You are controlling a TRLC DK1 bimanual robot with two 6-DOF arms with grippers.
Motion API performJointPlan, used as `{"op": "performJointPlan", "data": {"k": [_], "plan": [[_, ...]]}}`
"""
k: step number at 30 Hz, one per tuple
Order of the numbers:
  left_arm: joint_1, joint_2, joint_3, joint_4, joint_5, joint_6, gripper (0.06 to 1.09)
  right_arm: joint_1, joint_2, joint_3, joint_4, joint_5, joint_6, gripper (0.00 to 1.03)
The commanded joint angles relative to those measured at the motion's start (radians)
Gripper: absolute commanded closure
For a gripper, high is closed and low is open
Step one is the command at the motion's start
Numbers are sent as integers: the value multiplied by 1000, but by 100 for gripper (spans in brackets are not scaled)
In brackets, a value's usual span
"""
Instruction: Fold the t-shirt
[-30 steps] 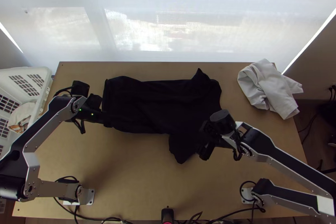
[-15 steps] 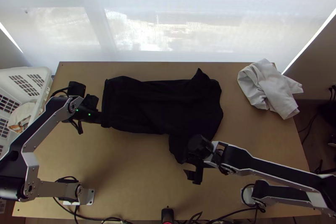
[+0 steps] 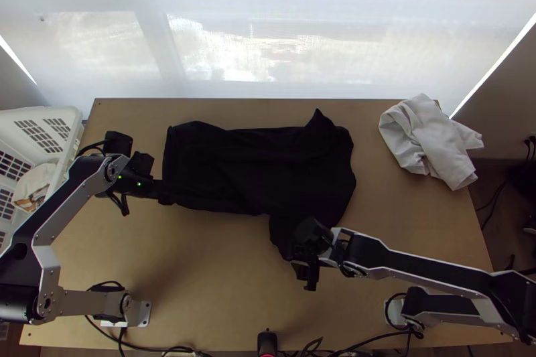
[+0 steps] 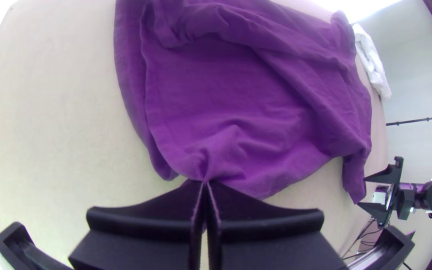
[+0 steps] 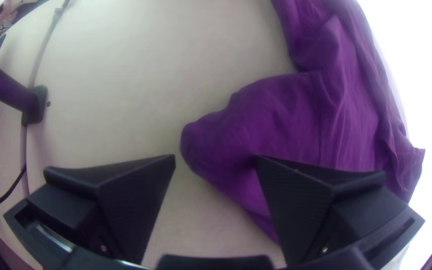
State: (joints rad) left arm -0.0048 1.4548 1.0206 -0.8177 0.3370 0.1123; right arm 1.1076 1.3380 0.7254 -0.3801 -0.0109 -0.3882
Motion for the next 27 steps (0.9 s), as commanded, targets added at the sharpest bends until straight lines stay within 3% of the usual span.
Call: {"op": "performJointPlan", "data": {"k": [1, 6, 27], "plan": [[2, -1, 1, -1, 0, 1, 105, -45, 16, -12, 60, 28, -23, 65], [-3, 1, 1, -1, 2, 1, 105, -80, 9, -1, 63, 48, -40, 100], [11, -120, -20, -37, -36, 3, 105, -404, -96, 187, -28, 48, -24, 100]]}}
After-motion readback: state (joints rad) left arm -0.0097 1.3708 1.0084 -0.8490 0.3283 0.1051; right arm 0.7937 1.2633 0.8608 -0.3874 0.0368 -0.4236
